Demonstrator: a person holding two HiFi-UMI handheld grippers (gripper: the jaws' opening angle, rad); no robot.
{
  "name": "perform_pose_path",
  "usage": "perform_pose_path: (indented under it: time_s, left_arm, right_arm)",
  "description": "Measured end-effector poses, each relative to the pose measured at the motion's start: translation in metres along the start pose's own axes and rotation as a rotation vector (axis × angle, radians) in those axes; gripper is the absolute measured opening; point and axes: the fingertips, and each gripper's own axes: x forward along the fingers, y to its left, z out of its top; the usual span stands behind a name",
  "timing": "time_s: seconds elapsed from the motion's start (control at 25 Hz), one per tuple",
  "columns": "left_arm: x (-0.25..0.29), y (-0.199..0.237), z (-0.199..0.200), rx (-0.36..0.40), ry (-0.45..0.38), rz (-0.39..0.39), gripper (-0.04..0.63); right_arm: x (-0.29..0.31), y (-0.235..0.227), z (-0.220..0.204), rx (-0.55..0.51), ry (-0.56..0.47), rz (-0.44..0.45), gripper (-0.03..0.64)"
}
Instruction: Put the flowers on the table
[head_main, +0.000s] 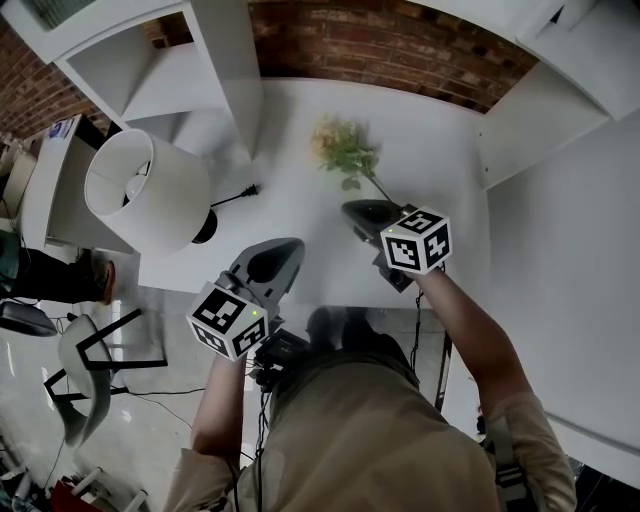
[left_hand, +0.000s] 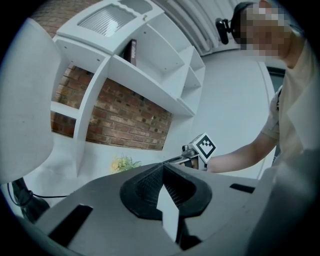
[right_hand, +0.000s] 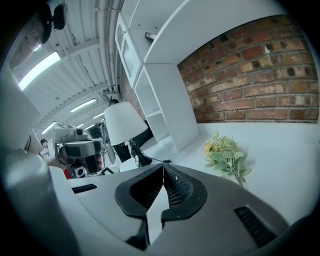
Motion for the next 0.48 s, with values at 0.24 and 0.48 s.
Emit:
perform_pose_path:
  time_s: [0.24, 0.48]
  left_arm:
    - [-0.003, -0.005, 0.002, 0.009, -0.007, -0.011, 0.008]
    - [-0.005, -0.011, 0.004, 0.014, -0.018, -0.024, 0.008]
  right_arm:
    - [-0.008, 0.009, -0.001, 0.032, -0.023, 0.013, 0.023]
    - [-0.017, 0.014, -0.004, 0.083, -0.049, 0.022, 0.023]
